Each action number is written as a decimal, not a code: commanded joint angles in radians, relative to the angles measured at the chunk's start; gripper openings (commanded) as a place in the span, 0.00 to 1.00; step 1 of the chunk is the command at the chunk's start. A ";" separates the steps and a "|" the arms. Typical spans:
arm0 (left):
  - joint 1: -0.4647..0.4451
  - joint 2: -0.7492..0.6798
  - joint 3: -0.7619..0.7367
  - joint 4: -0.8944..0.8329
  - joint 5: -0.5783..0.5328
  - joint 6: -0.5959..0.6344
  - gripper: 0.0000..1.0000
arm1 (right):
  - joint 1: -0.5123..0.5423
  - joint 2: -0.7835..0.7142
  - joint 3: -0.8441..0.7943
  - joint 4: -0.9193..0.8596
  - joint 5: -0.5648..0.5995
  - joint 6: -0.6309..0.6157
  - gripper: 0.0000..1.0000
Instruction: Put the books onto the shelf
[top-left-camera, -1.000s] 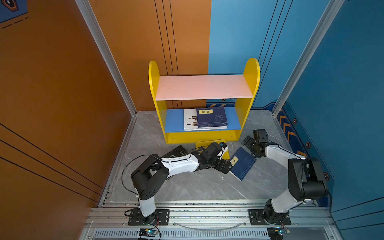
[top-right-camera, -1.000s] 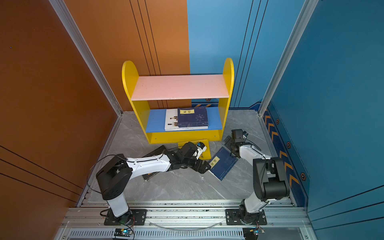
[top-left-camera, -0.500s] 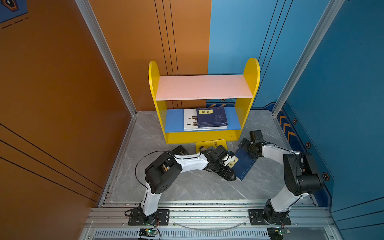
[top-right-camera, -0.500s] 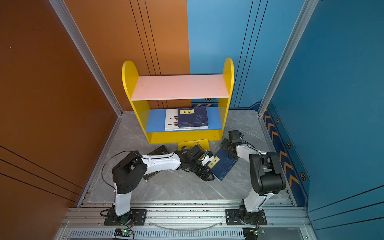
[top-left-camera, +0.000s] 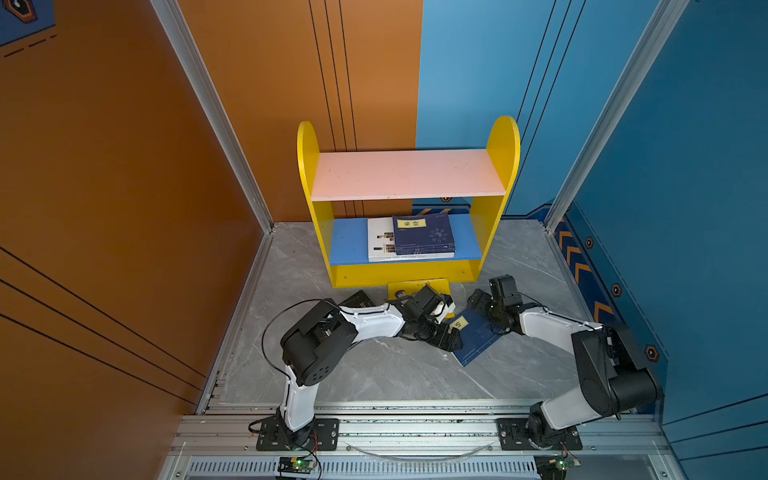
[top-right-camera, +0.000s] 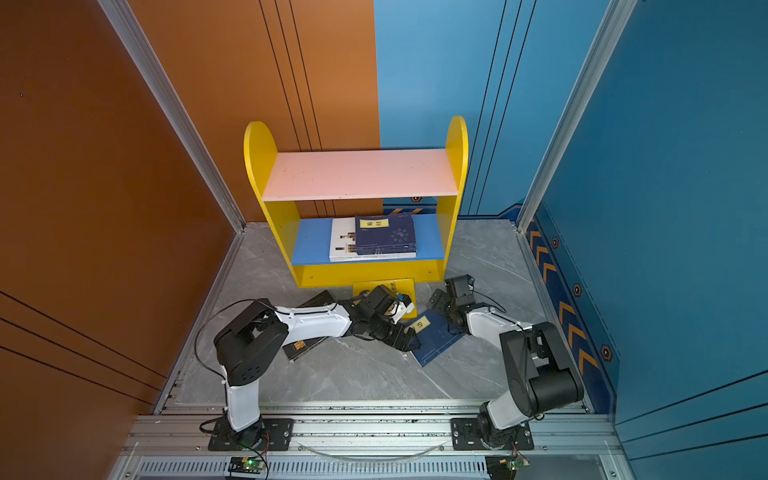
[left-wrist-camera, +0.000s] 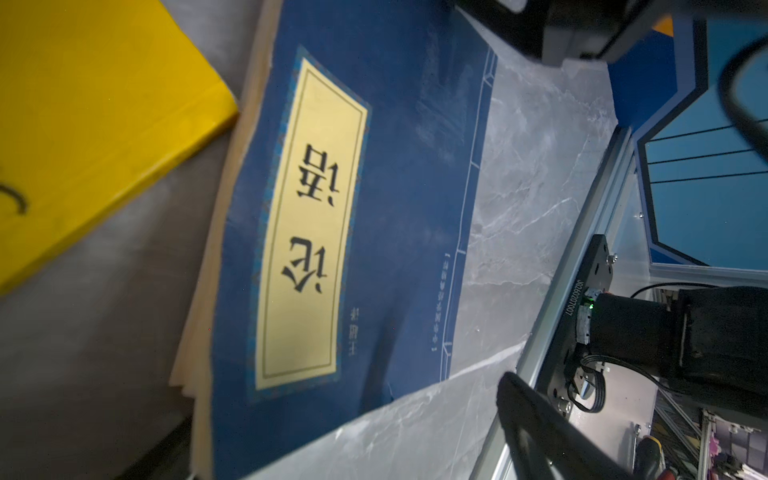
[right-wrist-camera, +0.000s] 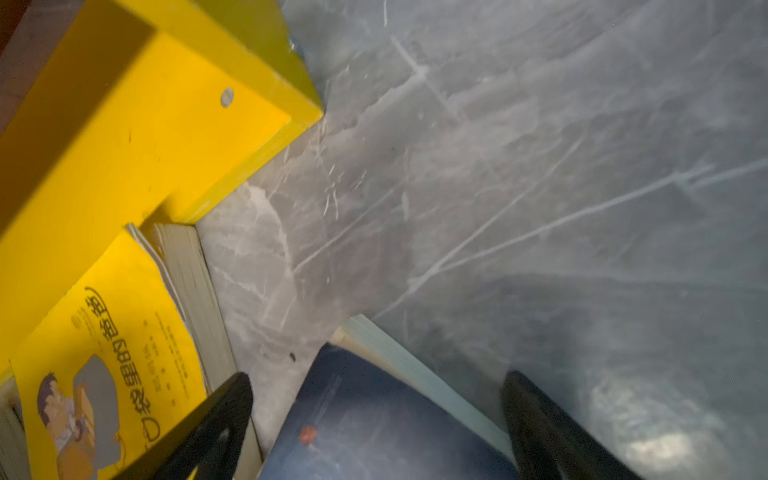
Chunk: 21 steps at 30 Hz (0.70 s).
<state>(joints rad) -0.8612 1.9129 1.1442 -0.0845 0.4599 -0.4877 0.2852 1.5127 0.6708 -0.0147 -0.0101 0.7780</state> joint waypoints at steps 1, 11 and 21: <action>0.041 -0.034 -0.070 0.038 -0.106 -0.049 0.94 | 0.132 -0.017 -0.061 -0.093 -0.041 0.132 0.95; 0.177 -0.270 -0.303 0.079 -0.224 -0.170 0.93 | 0.338 -0.147 -0.046 -0.201 0.076 0.240 0.96; 0.136 -0.369 -0.411 0.114 -0.209 -0.311 0.93 | 0.317 -0.149 -0.036 -0.213 0.123 0.187 0.95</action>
<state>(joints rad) -0.6991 1.5650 0.7555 0.0128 0.2611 -0.7414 0.6048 1.3476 0.6353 -0.1986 0.0837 0.9768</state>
